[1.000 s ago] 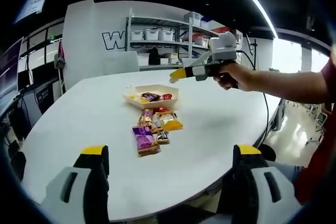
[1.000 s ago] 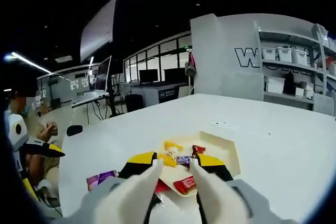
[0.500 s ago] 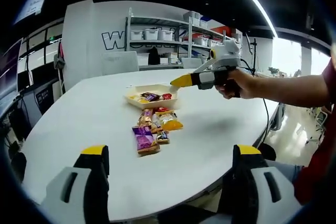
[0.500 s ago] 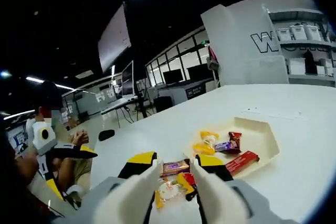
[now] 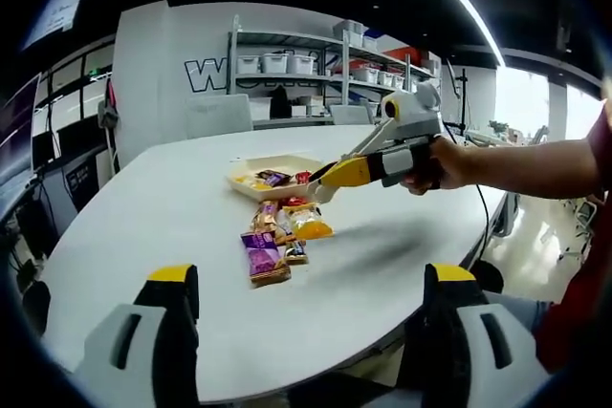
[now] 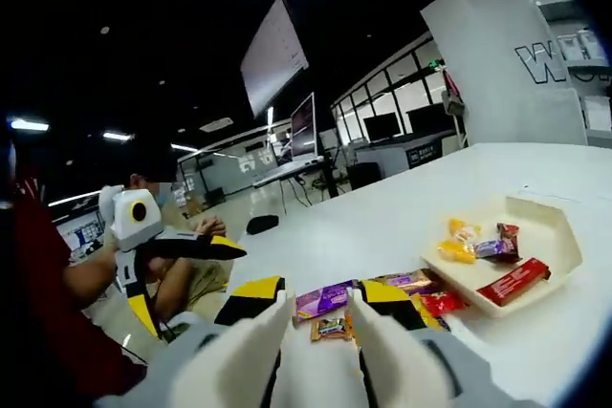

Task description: Place the target food into the container with the food tongs after gripping and lifting it, then release it inside without dropping or visibly crushing the food.

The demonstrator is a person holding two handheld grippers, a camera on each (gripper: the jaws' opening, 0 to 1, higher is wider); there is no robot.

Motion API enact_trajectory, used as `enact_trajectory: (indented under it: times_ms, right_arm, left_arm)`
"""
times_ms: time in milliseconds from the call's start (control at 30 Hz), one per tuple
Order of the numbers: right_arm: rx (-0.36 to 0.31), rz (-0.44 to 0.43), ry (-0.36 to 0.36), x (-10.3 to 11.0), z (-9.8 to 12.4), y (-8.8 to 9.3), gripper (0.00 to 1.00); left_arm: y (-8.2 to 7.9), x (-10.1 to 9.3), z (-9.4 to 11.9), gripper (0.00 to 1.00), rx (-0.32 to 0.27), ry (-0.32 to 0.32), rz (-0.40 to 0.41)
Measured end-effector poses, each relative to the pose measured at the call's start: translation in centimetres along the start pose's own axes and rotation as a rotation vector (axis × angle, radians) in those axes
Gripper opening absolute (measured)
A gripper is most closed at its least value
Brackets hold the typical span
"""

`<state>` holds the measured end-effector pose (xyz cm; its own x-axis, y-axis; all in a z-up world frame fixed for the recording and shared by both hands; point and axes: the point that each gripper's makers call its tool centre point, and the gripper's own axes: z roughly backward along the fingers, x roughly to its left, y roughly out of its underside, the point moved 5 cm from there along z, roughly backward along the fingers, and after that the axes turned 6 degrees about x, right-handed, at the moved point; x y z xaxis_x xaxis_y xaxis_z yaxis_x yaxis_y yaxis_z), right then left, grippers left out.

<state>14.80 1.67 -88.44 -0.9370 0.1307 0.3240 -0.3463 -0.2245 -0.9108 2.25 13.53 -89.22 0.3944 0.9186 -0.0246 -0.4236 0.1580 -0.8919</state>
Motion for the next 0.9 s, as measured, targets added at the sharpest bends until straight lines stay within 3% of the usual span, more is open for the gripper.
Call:
enact_trajectory:
  times_ms: [67,233,333,400,433,500,733,833,900]
  right_arm:
    - [0.005,-0.021,-0.06,0.8,0.0,0.2,0.25]
    - [0.044,0.039,-0.06,1.4,-0.3,1.0,0.25]
    - [0.048,0.069,-0.025,0.9,-0.4,1.0,0.25]
    - [0.023,0.176,0.034,0.2,-0.4,0.6,0.25]
    - [0.036,0.191,0.059,0.0,-0.4,0.8,0.25]
    - [0.049,0.19,0.056,-0.2,-0.7,1.0,0.25]
    - [0.136,0.289,0.146,-1.6,-1.2,2.9,0.25]
    - [0.126,0.291,0.149,-1.8,-1.4,3.0,0.25]
    - [0.125,0.316,0.194,-2.3,-1.4,2.8,0.26]
  left_arm:
    - [0.0,-0.1,0.0,0.95,0.0,0.002,0.002]
    - [0.1,-0.2,-0.1,0.95,0.003,0.007,-0.001]
    - [0.0,-0.3,-0.1,0.95,0.005,0.009,-0.006]
    - [0.0,-0.2,0.1,0.95,0.003,0.008,-0.005]
    - [0.0,-0.2,0.1,0.95,0.002,0.007,-0.003]
    - [0.1,0.0,0.1,0.95,0.001,0.004,0.001]
    - [0.5,0.3,0.1,0.95,0.007,0.004,0.006]
    - [0.7,0.6,0.0,0.95,0.014,0.002,0.013]
    - [0.7,0.6,0.0,0.95,0.012,0.001,0.014]
